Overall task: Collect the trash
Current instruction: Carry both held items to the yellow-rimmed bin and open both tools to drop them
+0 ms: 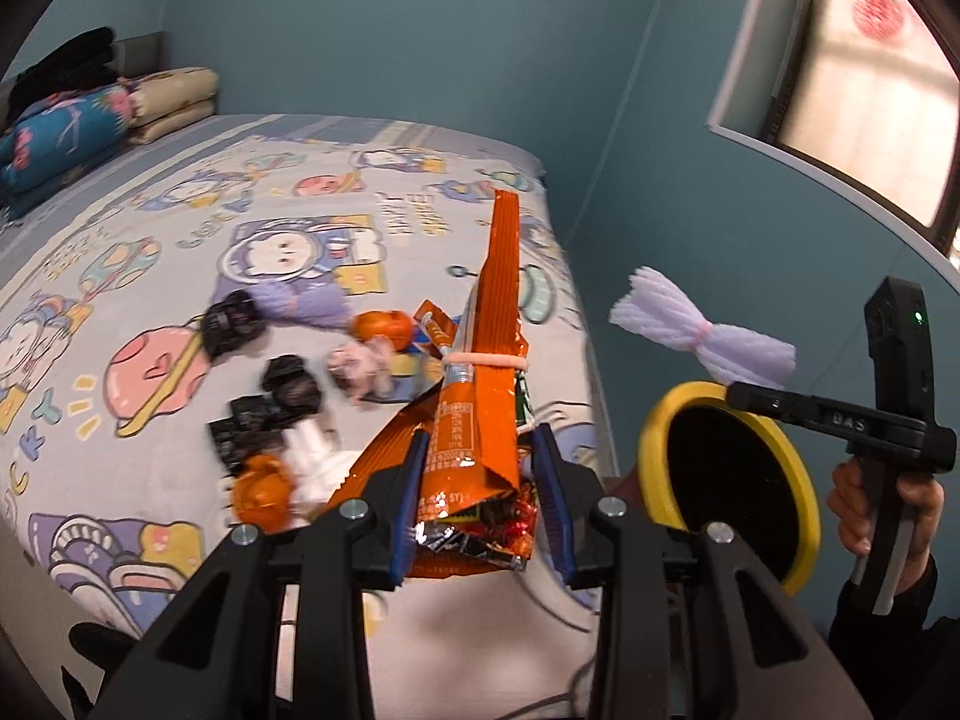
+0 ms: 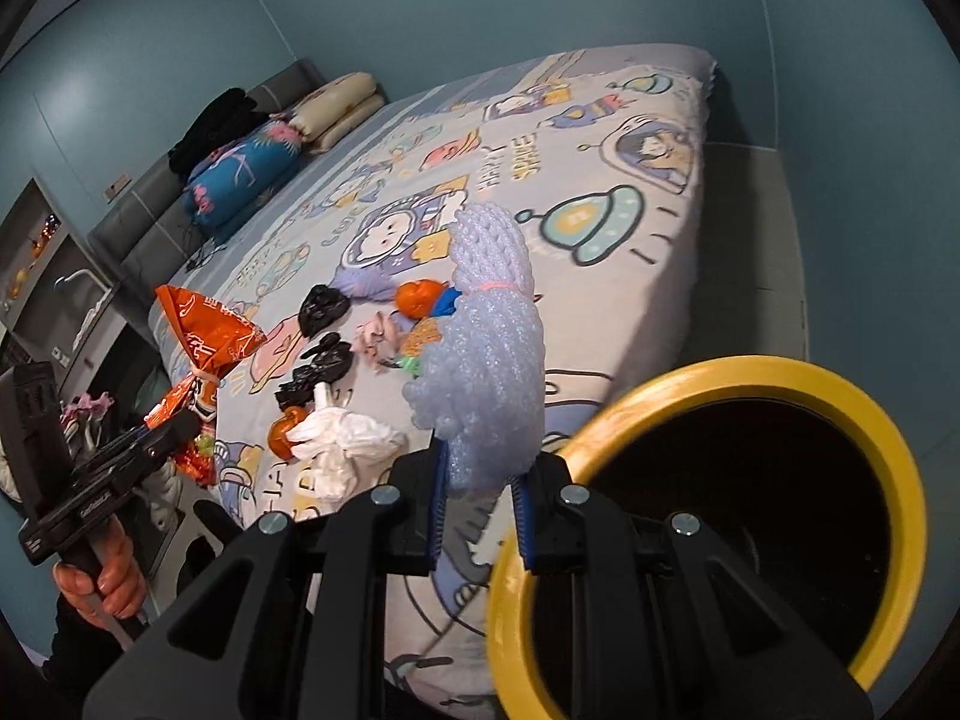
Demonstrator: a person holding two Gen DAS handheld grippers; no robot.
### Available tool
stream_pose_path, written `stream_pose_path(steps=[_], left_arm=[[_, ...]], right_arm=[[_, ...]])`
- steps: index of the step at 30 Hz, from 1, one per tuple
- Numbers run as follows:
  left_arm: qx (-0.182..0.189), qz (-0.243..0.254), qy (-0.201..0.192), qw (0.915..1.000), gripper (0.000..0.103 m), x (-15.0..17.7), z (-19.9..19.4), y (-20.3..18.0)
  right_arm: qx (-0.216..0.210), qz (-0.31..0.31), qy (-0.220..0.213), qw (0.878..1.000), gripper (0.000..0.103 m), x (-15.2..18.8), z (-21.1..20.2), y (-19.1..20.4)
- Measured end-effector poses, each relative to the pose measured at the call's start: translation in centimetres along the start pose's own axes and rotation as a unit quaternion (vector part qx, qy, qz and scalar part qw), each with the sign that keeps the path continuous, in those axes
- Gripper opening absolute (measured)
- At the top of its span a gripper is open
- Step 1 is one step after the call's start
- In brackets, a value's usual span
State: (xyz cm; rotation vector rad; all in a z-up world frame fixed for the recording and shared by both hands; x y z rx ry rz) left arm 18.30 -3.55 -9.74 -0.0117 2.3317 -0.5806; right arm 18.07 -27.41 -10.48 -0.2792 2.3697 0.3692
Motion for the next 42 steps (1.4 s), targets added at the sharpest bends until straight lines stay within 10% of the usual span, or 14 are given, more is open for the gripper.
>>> stream_pose_path(steps=[17, 38, 42], left_arm=[[0.058, 0.095, 0.090, 0.9897, 0.032, 4.0, 4.3, -12.1], [0.135, 0.161, 0.210, 0.9549, 0.033, 11.4, 9.6, -18.6], [0.142, 0.159, 0.204, 0.9554, 0.044, 11.4, 8.8, -18.7]], right_arm=[[0.050, 0.068, -0.032, 0.996, 0.018, 0.8, -5.4, -5.9], [0.084, 0.142, 0.006, 0.986, 0.019, 3.4, -7.4, -8.2], [0.083, 0.146, -0.004, 0.986, 0.042, 3.2, -8.0, -8.2]])
Point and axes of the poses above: each gripper's, at about its wrist camera, not at the fingertips, and z roughly the way its jaws point, y to its left, x to its underside, the point moved 8 cm from there along z, roughly the way its jaws point, and after that the axes turned 14 degrees about -z, right-handed, at the moved point
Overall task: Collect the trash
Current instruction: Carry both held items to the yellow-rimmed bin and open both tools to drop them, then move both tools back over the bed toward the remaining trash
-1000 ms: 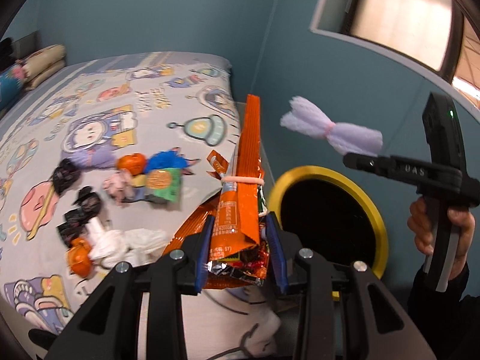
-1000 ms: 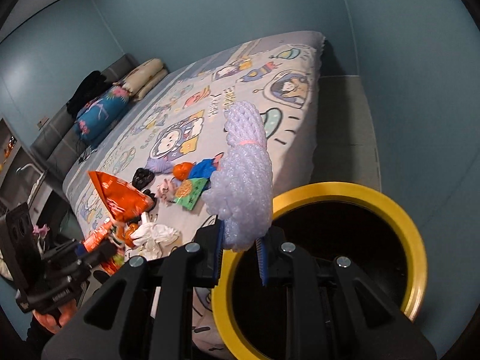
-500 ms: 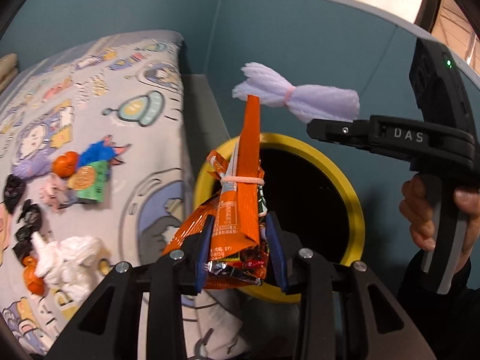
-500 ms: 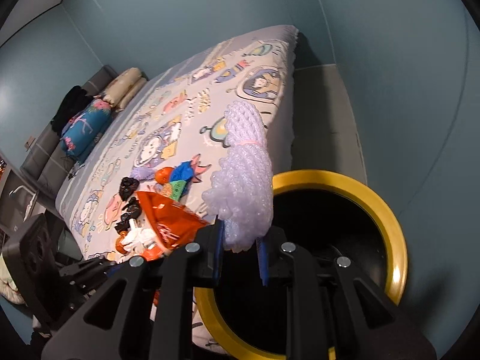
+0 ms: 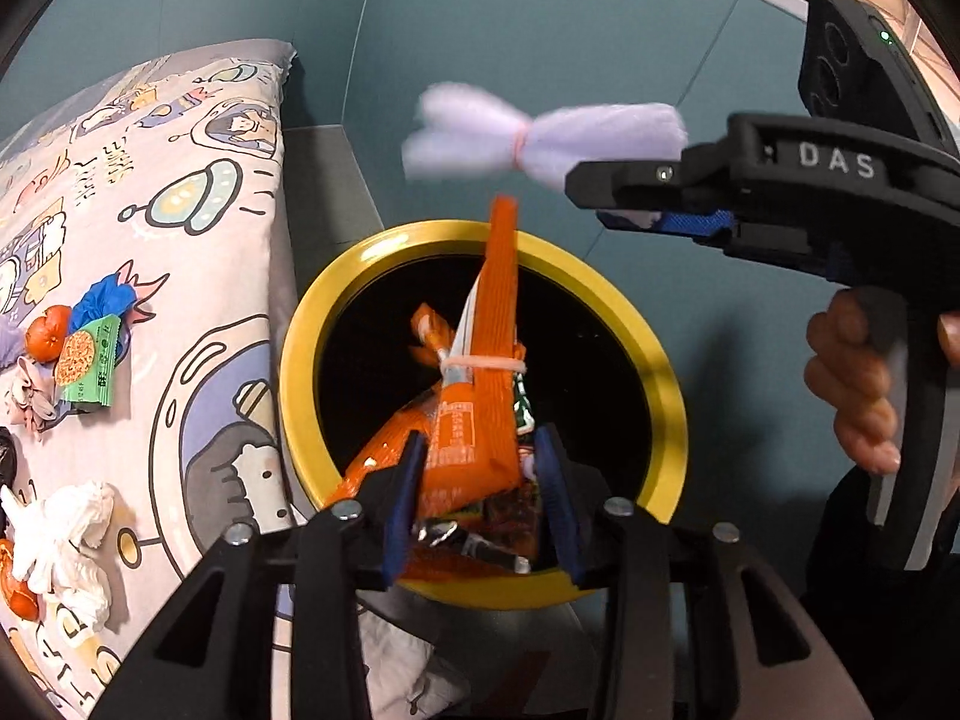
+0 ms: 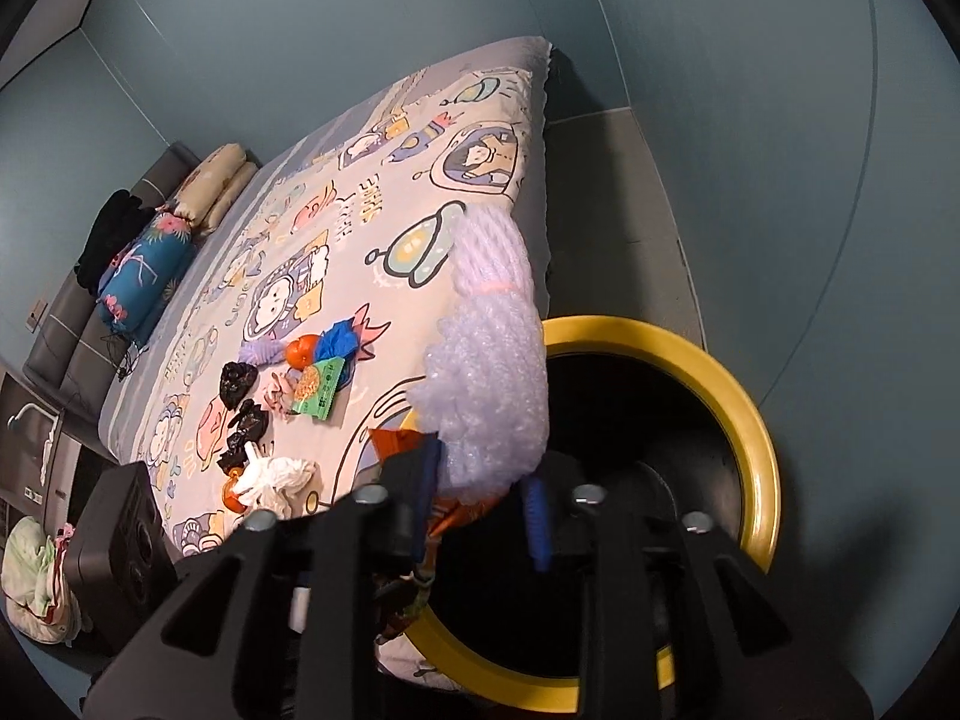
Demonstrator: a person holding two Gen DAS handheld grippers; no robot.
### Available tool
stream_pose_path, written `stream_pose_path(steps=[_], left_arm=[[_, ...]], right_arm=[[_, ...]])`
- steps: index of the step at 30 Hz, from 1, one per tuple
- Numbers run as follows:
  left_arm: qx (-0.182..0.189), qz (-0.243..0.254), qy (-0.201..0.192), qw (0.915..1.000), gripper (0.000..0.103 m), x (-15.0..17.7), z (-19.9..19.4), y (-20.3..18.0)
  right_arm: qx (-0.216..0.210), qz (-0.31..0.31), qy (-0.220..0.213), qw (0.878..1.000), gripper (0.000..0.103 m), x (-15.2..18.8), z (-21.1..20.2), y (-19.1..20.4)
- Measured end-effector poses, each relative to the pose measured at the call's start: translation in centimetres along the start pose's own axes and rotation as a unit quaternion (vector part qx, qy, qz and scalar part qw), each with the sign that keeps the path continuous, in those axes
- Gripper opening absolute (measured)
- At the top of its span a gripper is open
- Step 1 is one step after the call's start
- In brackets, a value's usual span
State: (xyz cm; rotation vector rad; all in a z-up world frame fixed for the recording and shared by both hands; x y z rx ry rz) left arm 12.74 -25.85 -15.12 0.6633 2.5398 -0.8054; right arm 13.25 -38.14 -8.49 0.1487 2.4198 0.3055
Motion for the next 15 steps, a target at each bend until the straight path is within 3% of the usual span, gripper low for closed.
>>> stream_pose_path(steps=[1, 10, 15], left_arm=[[0.000, -0.002, -0.003, 1.0000, 0.049, -0.1, -0.2, 0.1], [-0.010, -0.031, -0.050, 0.9982, 0.084, -0.6, -2.9, 1.6], [-0.046, -0.041, -0.089, 0.9941, 0.091, -1.2, -4.9, 3.6]], right_arm=[[-0.003, 0.003, -0.003, 1.000, 0.048, 0.0, -0.1, 0.0], [0.007, 0.007, -0.039, 0.999, 0.053, -1.0, -1.9, -0.7], [-0.001, -0.005, -0.042, 0.999, 0.056, -1.2, -1.4, 0.3]])
Point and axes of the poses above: each gripper's, at about its wrist camera, not at the fingertips, and z roughly the way its jaws point, y to its left, x to its underside, the point moved 8 cm from there along z, roughly the way its jaws point, and after that the axes turned 14 degrees about -z, right-handed, at the moved point
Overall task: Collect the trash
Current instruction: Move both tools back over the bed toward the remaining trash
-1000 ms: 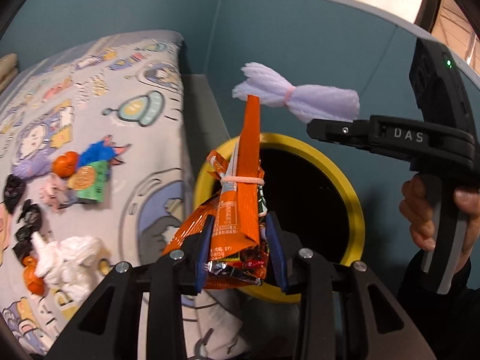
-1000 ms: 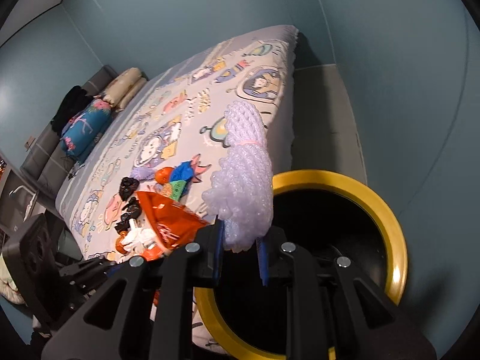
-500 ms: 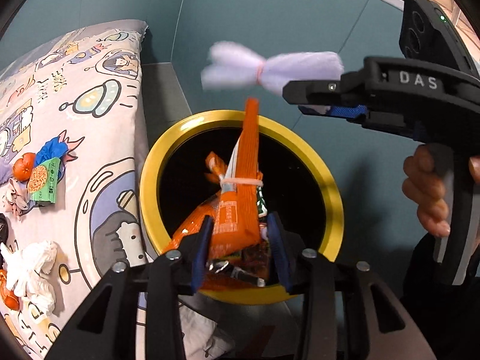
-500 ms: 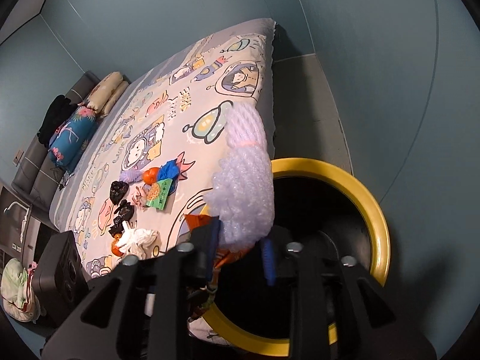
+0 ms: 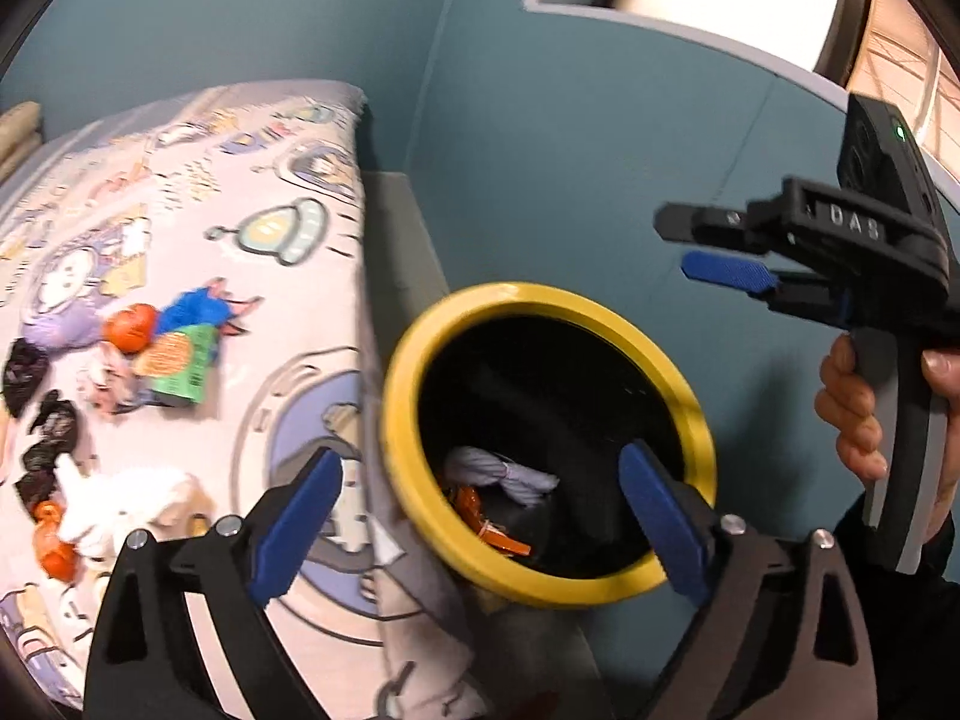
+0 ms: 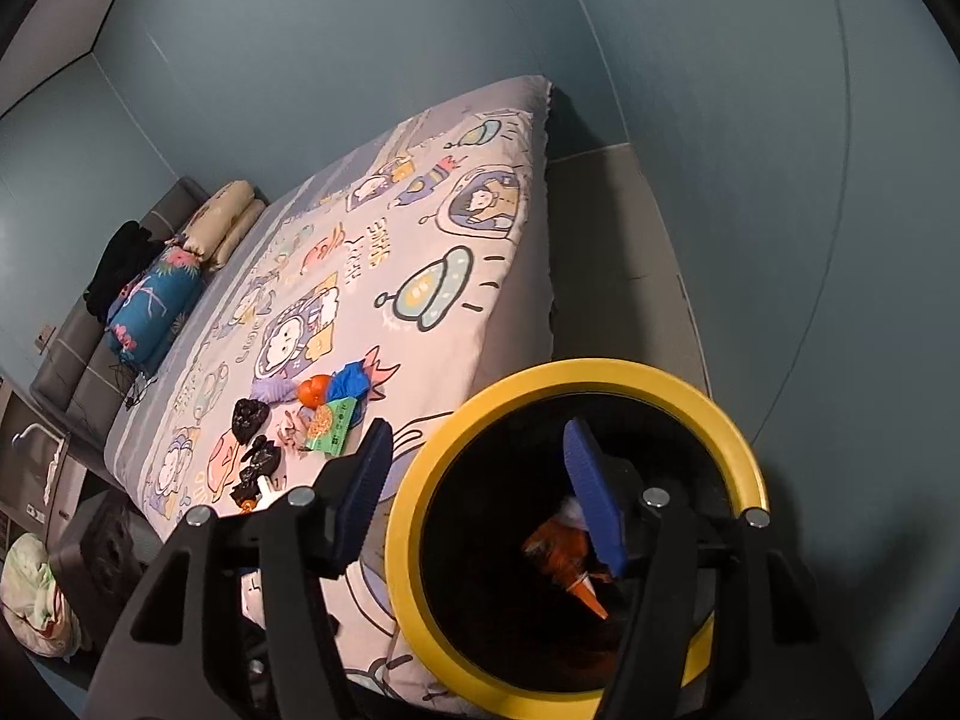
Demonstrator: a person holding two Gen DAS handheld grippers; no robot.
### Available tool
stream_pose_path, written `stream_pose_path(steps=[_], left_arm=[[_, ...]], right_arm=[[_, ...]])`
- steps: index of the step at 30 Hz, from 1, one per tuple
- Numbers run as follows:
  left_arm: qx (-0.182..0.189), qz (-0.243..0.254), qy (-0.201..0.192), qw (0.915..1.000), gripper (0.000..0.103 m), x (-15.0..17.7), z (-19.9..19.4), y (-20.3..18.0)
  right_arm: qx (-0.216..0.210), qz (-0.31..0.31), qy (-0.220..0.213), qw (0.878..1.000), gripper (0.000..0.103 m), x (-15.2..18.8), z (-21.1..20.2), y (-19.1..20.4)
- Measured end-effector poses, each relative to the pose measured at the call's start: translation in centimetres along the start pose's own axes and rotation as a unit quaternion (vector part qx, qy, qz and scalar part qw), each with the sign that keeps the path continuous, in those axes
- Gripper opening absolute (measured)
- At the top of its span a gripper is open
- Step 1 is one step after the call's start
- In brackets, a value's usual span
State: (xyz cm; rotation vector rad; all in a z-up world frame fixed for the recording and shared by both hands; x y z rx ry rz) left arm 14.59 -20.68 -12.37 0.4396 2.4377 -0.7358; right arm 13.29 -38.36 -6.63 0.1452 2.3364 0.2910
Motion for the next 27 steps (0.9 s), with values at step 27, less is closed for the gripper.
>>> stream_pose_path(steps=[27], left_arm=[[-0.135, -0.098, -0.107, 0.9801, 0.095, -3.5, -9.3, 14.6]], right_arm=[[-0.097, -0.125, 0.002, 0.987, 0.071, -0.9, 4.2, 12.9]])
Point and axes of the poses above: each gripper's, at about its wrist camera, not at the fingertips, and z roughly the way its jaws point, y to its left, x to its underside, the point moved 8 cm from there along z, roughly the way its jaws point, and after that the axes turned 14 degrees about -z, right-handed, at the moved point
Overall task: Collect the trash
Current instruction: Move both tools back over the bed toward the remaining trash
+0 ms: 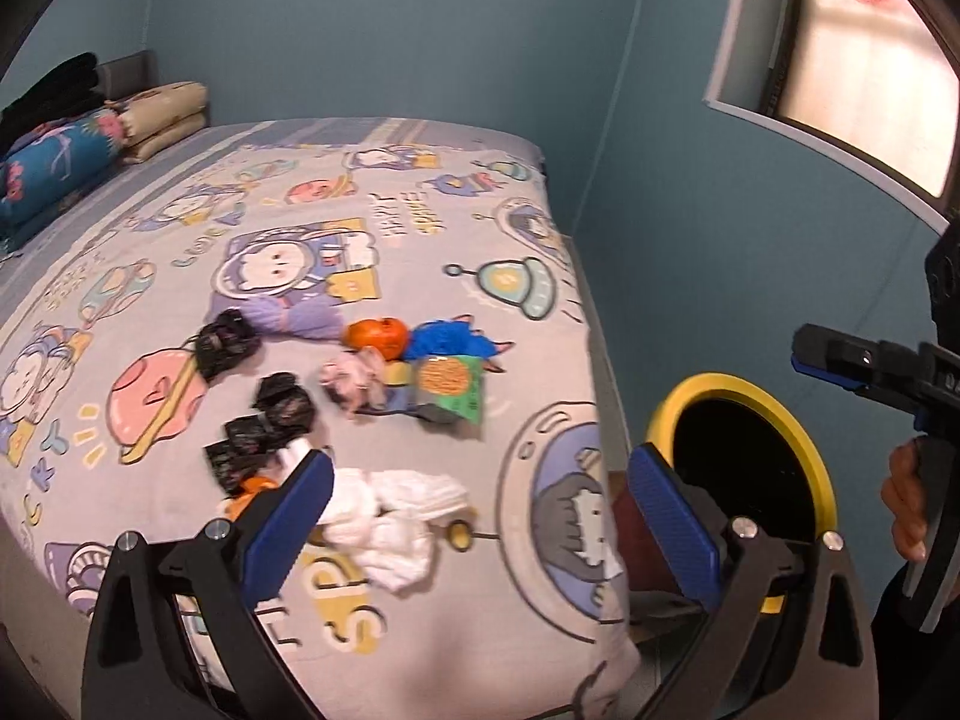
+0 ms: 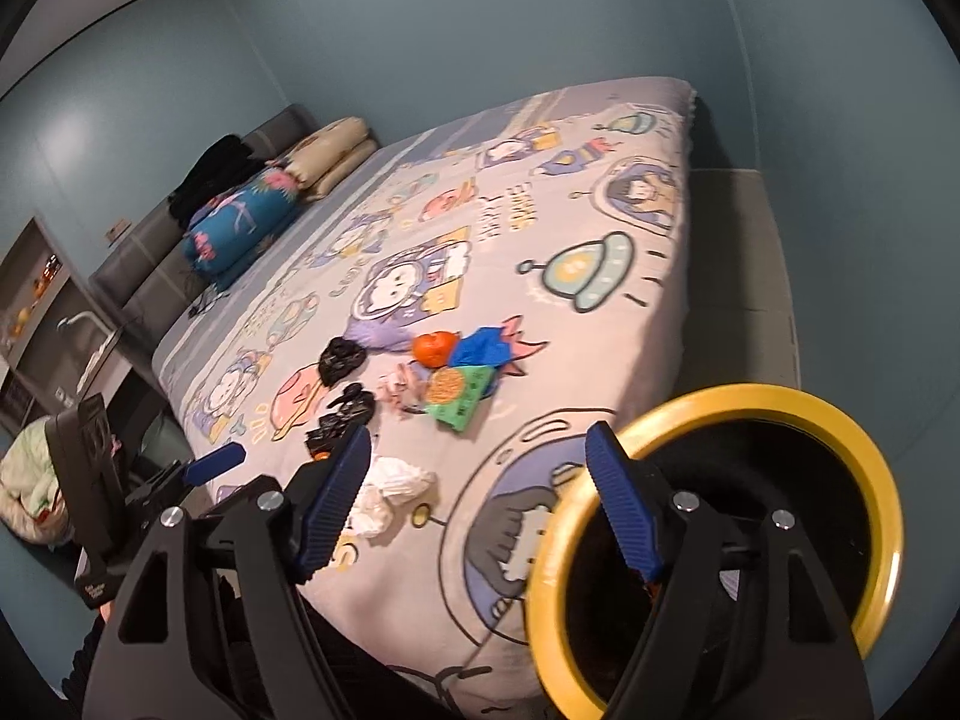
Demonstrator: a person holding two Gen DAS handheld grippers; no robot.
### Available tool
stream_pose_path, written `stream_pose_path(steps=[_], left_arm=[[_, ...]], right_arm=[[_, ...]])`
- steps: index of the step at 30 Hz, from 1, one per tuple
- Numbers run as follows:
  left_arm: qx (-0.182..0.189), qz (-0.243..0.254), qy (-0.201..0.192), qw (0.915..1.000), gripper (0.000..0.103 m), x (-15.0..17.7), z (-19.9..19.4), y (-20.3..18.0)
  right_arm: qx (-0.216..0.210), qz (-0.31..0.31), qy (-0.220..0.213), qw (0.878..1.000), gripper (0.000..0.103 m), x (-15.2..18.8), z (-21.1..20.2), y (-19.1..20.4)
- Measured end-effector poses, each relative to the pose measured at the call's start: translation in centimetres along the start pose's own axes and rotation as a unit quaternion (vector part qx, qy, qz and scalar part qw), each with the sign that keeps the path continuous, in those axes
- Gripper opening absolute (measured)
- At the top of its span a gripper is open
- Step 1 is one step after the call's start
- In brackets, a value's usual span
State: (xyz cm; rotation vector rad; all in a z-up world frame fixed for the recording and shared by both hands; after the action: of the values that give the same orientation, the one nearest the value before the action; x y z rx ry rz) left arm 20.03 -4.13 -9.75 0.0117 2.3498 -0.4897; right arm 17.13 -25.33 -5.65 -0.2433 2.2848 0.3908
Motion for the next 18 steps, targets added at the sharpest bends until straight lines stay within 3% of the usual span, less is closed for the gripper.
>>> stream_pose_path(steps=[18], left_arm=[[-0.063, -0.048, -0.034, 0.9963, 0.095, -1.5, -2.3, 7.4]], right_arm=[[-0.036, -0.056, 0.010, 0.998, 0.072, -1.5, 3.5, 5.6]])
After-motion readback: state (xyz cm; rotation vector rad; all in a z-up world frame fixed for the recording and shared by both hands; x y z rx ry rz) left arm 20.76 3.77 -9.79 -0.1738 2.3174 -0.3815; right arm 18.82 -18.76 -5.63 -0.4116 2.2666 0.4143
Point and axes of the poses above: each gripper's, at about its wrist camera, not at the fingertips, and z roughly the way its jaws point, y to its left, x to its underside, the point moved 8 cm from there along z, roughly the way its jaws point, and after that the axes turned 14 degrees about -z, right-handed, at the moved point
